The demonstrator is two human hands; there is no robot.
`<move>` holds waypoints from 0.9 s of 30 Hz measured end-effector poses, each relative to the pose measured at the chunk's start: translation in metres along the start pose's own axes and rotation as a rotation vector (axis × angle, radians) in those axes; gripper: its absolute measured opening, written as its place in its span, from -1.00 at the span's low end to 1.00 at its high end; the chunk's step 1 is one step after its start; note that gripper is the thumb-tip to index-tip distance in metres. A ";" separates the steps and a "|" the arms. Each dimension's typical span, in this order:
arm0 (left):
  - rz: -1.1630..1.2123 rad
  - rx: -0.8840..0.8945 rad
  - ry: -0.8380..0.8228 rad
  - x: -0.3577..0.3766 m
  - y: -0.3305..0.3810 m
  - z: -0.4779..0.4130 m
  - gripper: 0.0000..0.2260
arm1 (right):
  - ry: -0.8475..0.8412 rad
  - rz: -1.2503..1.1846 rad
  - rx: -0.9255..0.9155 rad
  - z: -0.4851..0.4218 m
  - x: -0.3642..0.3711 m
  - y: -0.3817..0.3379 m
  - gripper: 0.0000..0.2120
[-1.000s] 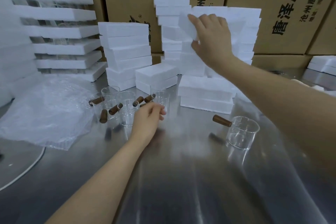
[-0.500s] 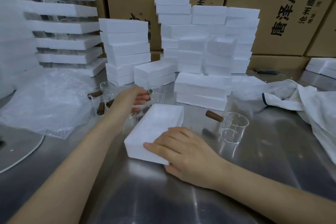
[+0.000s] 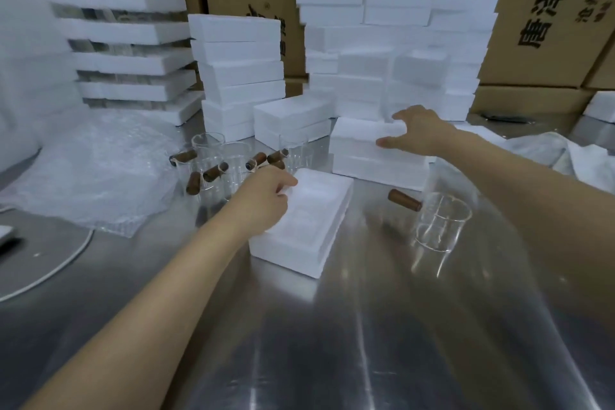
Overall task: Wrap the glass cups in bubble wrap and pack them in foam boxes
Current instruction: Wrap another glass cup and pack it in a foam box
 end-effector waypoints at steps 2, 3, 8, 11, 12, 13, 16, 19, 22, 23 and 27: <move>-0.040 0.029 0.025 0.000 0.000 -0.001 -0.75 | -0.048 -0.028 -0.007 -0.007 0.007 0.008 -0.31; -0.059 0.031 0.041 0.000 0.000 -0.001 -0.76 | -0.034 -0.061 -0.023 -0.009 0.010 0.009 -0.37; -0.080 -0.025 0.131 -0.004 -0.005 0.000 -0.69 | 0.040 -0.043 -0.131 -0.003 0.016 0.005 -0.53; -0.113 -0.056 0.132 -0.003 -0.006 0.001 -0.70 | 0.043 0.063 -0.139 0.003 0.017 0.005 -0.38; -0.122 -0.059 0.133 -0.002 -0.006 0.001 -0.70 | 0.030 0.096 -0.140 0.004 0.017 0.004 -0.31; -0.130 -0.060 0.135 -0.002 -0.005 0.002 -0.71 | 0.014 0.109 -0.141 0.003 0.017 0.004 -0.26; -0.135 -0.054 0.136 -0.002 -0.004 0.003 -0.72 | -0.007 0.047 -0.123 0.000 0.019 0.002 -0.26; -0.127 -0.050 0.133 -0.002 -0.004 0.004 -0.72 | -0.013 -0.085 -0.068 -0.005 0.023 0.003 -0.27; -0.111 -0.069 0.124 0.000 -0.003 0.005 -0.72 | -0.042 -0.128 -0.025 -0.007 0.021 -0.002 -0.26; -0.108 -0.078 0.124 0.000 -0.002 0.005 -0.71 | -0.042 -0.084 -0.031 -0.006 0.019 -0.003 -0.24; -0.110 -0.106 0.126 -0.002 0.001 0.008 -0.69 | -0.019 0.068 -0.097 0.007 0.001 -0.018 -0.12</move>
Point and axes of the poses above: each hand's wrist, its own z-axis away from the middle knuckle, its own x-axis out of the palm, y = z × x, the point moved 3 cm from there along -z, towards the middle knuckle, and after that the axes turned 10 degrees about -x, right-handed, at the moved point
